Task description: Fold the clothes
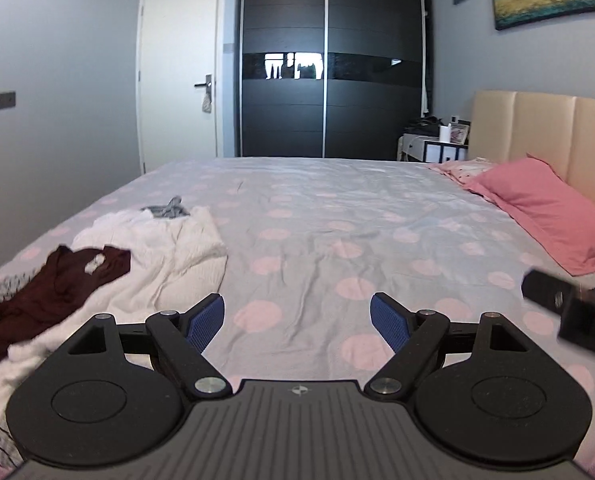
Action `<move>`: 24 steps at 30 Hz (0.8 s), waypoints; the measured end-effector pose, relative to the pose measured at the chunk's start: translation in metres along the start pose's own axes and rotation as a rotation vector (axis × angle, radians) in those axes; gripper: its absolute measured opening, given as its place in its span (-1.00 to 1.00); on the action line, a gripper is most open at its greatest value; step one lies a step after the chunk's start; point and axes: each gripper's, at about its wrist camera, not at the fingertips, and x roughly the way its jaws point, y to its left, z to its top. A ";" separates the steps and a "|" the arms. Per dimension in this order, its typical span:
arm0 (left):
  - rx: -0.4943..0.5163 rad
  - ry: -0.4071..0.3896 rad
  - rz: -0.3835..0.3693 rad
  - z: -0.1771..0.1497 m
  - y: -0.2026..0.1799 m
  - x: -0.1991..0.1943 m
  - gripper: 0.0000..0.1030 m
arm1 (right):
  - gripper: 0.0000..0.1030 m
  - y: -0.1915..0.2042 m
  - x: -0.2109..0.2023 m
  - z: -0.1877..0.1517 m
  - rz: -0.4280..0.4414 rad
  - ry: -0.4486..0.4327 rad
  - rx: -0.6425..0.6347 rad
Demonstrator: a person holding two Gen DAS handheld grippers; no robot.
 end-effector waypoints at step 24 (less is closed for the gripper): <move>0.024 0.075 0.027 -0.006 -0.018 0.036 0.56 | 0.97 0.000 0.034 -0.014 -0.030 0.079 -0.016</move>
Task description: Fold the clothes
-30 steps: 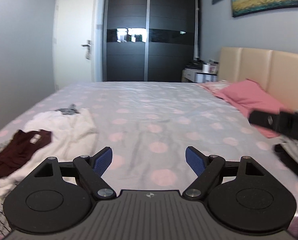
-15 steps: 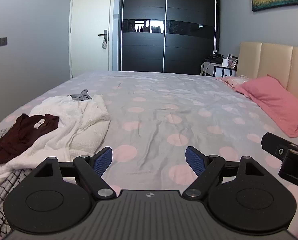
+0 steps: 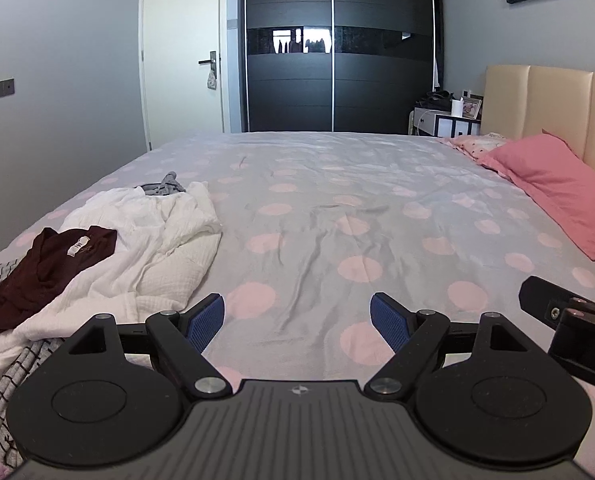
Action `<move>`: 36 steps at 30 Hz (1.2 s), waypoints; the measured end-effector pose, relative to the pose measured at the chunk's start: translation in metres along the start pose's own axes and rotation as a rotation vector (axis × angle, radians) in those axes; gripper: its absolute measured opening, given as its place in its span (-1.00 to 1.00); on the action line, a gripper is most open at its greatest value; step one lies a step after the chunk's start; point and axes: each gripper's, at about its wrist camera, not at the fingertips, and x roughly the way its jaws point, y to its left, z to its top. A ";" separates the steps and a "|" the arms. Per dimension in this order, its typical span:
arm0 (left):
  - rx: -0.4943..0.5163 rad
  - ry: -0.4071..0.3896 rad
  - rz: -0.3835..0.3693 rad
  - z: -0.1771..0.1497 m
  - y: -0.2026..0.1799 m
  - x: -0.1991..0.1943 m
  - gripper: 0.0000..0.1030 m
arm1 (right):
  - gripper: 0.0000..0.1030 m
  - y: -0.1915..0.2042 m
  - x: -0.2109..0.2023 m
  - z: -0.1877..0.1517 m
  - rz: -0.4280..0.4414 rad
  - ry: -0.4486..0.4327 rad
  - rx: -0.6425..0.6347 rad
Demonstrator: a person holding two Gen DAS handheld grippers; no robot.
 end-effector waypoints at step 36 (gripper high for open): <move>-0.008 -0.034 0.011 0.008 0.002 -0.025 0.56 | 0.97 0.010 -0.038 0.011 0.009 -0.081 -0.018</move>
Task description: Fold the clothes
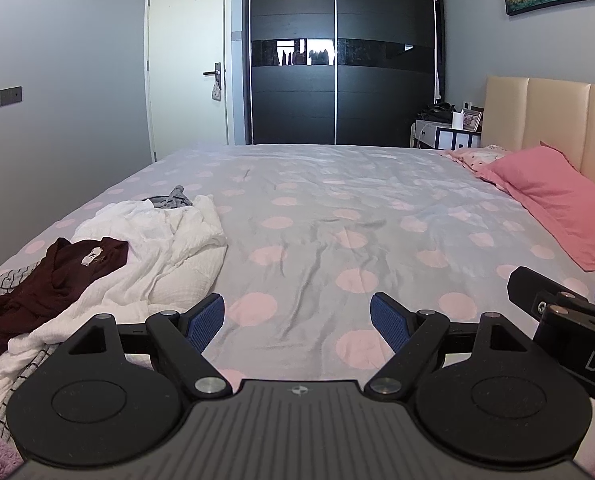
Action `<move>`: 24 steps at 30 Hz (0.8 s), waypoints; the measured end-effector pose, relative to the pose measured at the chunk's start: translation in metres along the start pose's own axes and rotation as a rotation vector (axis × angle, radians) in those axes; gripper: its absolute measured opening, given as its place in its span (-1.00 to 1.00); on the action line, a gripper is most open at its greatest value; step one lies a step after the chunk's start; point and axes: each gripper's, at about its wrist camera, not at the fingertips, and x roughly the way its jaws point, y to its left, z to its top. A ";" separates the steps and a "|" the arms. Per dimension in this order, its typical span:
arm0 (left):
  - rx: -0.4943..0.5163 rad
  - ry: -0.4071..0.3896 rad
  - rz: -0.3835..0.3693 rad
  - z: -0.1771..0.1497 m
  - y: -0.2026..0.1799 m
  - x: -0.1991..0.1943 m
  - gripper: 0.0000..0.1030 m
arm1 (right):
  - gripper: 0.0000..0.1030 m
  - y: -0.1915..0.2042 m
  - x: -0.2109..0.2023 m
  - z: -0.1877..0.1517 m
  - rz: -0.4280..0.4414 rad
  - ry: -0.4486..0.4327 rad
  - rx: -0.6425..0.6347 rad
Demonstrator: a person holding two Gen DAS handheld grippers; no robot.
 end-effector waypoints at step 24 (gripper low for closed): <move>0.012 -0.022 0.027 0.001 -0.001 -0.007 0.56 | 0.97 0.003 -0.003 0.001 0.023 -0.023 -0.021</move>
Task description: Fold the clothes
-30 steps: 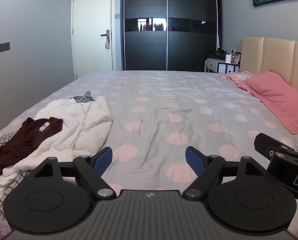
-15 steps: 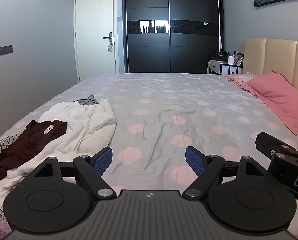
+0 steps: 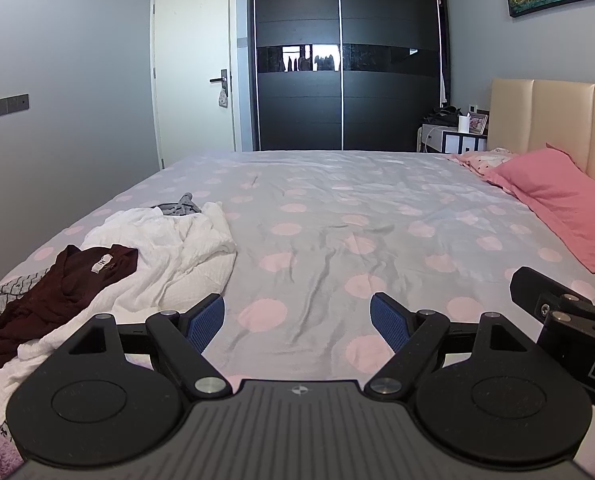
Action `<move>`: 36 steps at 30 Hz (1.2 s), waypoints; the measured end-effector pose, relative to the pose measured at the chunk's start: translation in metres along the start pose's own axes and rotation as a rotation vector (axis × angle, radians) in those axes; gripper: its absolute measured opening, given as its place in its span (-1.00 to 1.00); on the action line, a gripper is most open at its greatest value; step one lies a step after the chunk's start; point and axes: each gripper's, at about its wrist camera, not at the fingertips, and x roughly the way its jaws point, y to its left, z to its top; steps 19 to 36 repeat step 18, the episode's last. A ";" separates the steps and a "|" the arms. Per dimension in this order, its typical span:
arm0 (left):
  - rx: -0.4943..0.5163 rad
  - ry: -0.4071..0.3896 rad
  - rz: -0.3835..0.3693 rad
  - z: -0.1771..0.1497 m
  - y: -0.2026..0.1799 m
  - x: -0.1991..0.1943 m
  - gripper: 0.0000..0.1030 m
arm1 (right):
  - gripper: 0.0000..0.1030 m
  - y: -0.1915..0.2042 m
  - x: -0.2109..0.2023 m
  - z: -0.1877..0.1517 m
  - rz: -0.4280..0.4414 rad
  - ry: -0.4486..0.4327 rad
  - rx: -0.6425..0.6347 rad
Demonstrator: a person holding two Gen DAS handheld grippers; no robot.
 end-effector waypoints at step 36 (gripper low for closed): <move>0.001 -0.006 -0.008 0.001 0.008 0.006 0.56 | 0.97 0.003 -0.002 -0.001 0.001 -0.003 -0.001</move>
